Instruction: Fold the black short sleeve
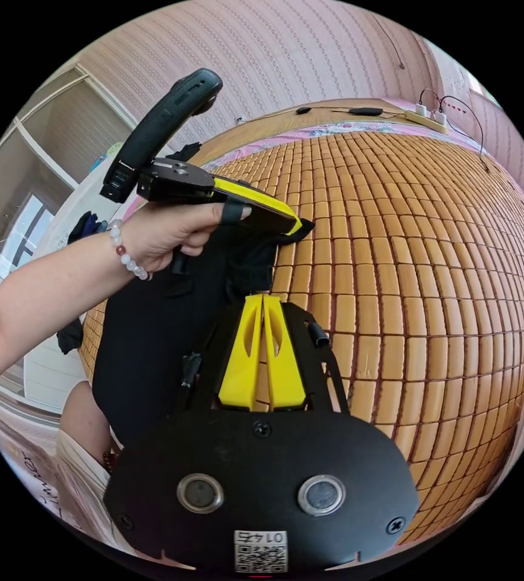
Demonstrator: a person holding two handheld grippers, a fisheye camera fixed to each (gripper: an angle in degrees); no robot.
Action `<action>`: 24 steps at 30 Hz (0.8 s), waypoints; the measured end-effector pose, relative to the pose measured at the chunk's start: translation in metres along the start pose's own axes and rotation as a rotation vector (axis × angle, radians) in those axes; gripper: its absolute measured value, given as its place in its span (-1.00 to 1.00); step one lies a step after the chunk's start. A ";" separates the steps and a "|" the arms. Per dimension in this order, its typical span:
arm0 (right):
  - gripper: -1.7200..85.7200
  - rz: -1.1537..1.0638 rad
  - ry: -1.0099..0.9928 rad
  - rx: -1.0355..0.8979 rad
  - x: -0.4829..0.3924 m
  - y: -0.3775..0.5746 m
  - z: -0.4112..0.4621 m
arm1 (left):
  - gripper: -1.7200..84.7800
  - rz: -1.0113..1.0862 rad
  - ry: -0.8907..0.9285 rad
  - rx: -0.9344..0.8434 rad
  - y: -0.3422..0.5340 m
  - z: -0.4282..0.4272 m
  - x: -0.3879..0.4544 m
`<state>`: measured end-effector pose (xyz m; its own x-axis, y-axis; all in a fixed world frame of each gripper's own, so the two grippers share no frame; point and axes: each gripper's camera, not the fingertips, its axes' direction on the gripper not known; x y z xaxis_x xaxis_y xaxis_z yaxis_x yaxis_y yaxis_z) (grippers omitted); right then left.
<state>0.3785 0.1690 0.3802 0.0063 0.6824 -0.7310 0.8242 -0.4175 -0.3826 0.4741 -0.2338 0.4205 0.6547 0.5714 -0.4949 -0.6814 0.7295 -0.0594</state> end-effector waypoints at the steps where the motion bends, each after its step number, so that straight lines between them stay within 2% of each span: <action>1: -0.96 -0.003 0.003 0.016 0.000 0.000 0.000 | -0.96 -0.002 0.014 -0.003 0.001 0.003 -0.005; 5: -0.87 0.006 -0.037 0.013 -0.001 -0.011 0.020 | -0.98 -0.004 0.080 0.028 0.010 0.005 -0.022; 7: -0.89 -0.001 -0.052 -0.039 -0.003 -0.019 0.034 | -0.98 -0.020 0.128 0.087 0.016 0.000 -0.032; 11: -0.94 0.022 -0.012 -0.002 -0.005 -0.017 0.031 | -0.98 -0.106 0.227 0.218 0.033 -0.003 -0.066; 15: -0.95 0.021 0.022 -0.055 -0.012 -0.013 0.045 | -0.96 -0.216 0.291 0.125 0.042 0.028 -0.091; 18: -0.95 0.003 0.051 -0.057 -0.023 -0.016 0.049 | -0.87 -0.265 0.313 0.136 0.051 0.020 -0.107; 21: -0.95 -0.006 0.091 -0.045 -0.029 -0.022 0.045 | -0.80 -0.235 0.276 0.196 0.073 -0.024 -0.127; 24: -0.94 -0.030 0.139 0.018 -0.037 -0.025 0.026 | -0.81 -0.228 0.240 0.319 0.139 -0.093 -0.160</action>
<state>0.3428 0.1384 0.4018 0.0612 0.7704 -0.6346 0.8152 -0.4054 -0.4136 0.2437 -0.2588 0.4107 0.6568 0.3067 -0.6889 -0.3690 0.9274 0.0611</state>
